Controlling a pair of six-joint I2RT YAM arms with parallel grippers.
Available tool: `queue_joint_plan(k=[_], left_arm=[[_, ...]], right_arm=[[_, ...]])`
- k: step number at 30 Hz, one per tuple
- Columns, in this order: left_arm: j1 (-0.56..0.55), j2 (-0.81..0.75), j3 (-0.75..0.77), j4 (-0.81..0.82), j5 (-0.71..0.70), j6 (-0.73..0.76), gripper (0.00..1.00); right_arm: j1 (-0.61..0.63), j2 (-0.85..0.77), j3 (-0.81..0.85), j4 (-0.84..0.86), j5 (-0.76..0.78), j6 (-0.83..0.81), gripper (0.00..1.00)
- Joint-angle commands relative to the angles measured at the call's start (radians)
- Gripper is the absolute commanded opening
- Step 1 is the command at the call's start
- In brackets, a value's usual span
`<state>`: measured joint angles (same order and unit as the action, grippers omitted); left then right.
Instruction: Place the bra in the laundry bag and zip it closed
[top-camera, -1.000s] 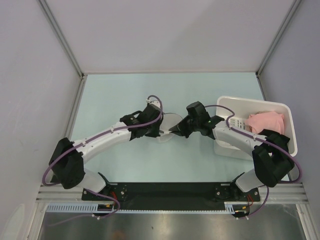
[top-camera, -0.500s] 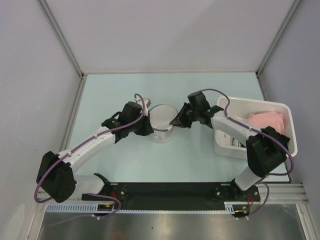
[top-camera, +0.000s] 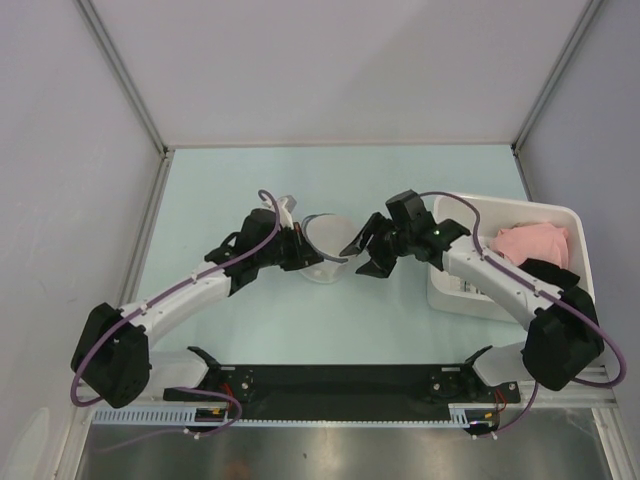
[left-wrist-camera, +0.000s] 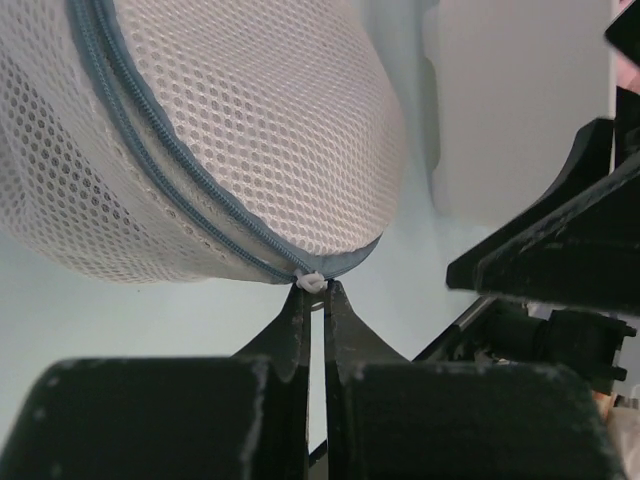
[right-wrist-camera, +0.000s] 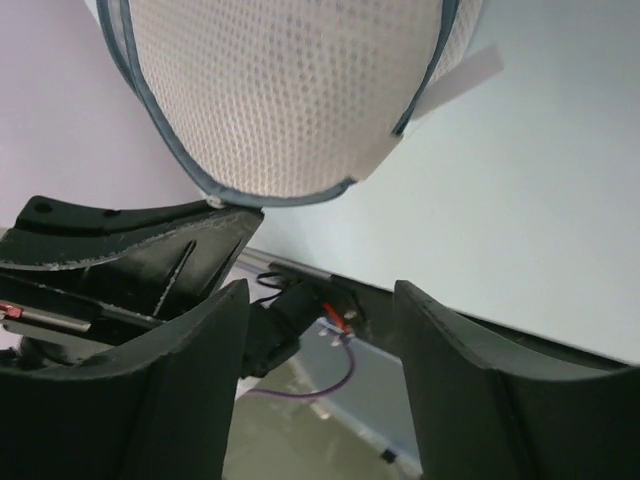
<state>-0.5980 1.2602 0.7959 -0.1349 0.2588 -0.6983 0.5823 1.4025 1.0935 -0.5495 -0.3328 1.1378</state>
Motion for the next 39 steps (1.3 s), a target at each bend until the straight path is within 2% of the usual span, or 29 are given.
queue_joint_plan(k=[1,10,17,20,21,23,24,25,32,36,39], left_arm=[[-0.016,-0.028,-0.037,0.103,0.031,-0.092,0.00],[-0.045,-0.038,-0.049,0.120,0.028,-0.121,0.00],[-0.059,-0.036,-0.061,0.132,0.033,-0.138,0.00],[-0.059,-0.035,-0.060,0.130,0.034,-0.136,0.00],[-0.059,-0.032,-0.058,0.132,0.033,-0.129,0.00],[-0.056,-0.027,-0.050,0.091,0.014,-0.112,0.00],[-0.052,-0.025,-0.047,0.071,0.007,-0.080,0.00],[-0.034,-0.022,-0.047,0.051,-0.003,-0.061,0.00],[0.145,-0.009,-0.015,-0.171,-0.061,0.176,0.00],[0.245,-0.004,0.011,-0.218,-0.063,0.246,0.00],[0.257,0.005,0.029,-0.213,-0.023,0.269,0.00]], right_arm=[[0.036,-0.028,-0.082,0.150,0.017,0.252,0.61],[0.068,0.004,-0.119,0.261,0.089,0.405,0.55],[0.100,0.081,-0.127,0.295,0.098,0.459,0.45],[0.102,0.105,-0.126,0.304,0.097,0.456,0.36],[0.100,0.113,-0.121,0.300,0.098,0.448,0.26],[0.096,0.119,-0.115,0.281,0.107,0.418,0.16],[0.093,0.125,-0.110,0.269,0.109,0.380,0.04],[0.079,0.128,-0.107,0.263,0.101,0.355,0.00],[0.025,0.125,-0.129,0.244,0.104,0.146,0.00],[-0.002,0.130,-0.121,0.261,0.092,0.044,0.00],[-0.021,0.171,-0.049,0.281,0.054,-0.106,0.00]])
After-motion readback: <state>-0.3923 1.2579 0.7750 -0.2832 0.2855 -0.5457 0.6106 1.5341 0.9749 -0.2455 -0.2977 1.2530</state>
